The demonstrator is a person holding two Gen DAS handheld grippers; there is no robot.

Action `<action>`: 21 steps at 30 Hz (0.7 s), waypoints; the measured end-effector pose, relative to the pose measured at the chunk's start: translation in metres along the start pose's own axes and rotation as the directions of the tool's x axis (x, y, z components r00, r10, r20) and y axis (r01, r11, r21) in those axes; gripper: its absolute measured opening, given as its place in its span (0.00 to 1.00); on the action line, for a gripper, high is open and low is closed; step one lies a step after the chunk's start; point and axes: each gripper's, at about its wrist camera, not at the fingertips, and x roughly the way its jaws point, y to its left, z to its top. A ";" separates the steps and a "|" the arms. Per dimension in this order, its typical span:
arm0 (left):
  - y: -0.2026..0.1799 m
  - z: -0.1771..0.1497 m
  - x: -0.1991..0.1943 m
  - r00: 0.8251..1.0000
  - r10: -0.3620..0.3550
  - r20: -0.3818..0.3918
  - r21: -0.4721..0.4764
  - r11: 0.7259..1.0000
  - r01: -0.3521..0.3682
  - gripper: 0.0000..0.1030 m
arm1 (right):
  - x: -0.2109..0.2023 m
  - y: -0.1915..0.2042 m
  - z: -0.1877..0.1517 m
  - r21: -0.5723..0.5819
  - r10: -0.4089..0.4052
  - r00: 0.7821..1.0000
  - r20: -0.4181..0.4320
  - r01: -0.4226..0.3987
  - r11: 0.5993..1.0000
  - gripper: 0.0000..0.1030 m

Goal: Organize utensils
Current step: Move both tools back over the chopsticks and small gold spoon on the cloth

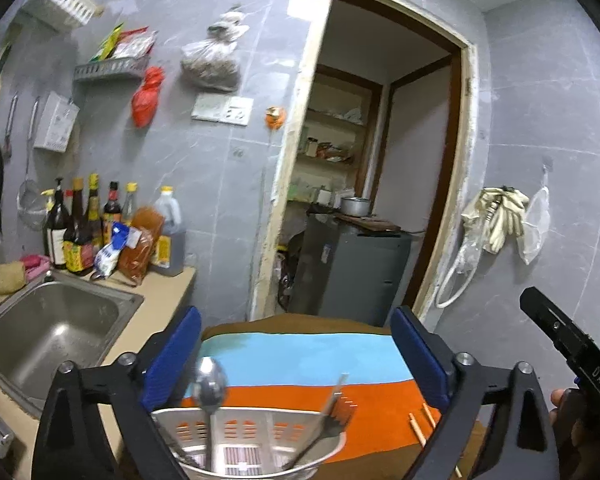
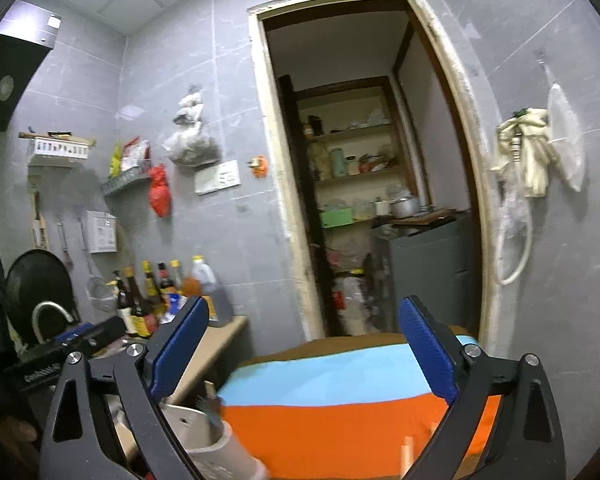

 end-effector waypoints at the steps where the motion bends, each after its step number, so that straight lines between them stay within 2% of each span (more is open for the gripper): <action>1: -0.008 -0.001 0.000 1.000 -0.005 0.002 0.012 1.000 0.004 0.97 | -0.002 -0.006 0.002 0.000 -0.014 1.000 -0.003 0.014 1.000 0.95; 12: -0.085 -0.021 0.014 0.997 -0.064 -0.037 0.092 0.993 0.068 0.98 | -0.017 -0.090 0.005 -0.016 -0.136 0.989 -0.058 0.136 0.991 0.95; 21: -0.135 -0.058 0.047 0.985 -0.109 -0.136 0.085 0.989 0.121 0.98 | -0.010 -0.160 -0.019 -0.020 -0.218 0.964 -0.150 0.217 0.976 0.95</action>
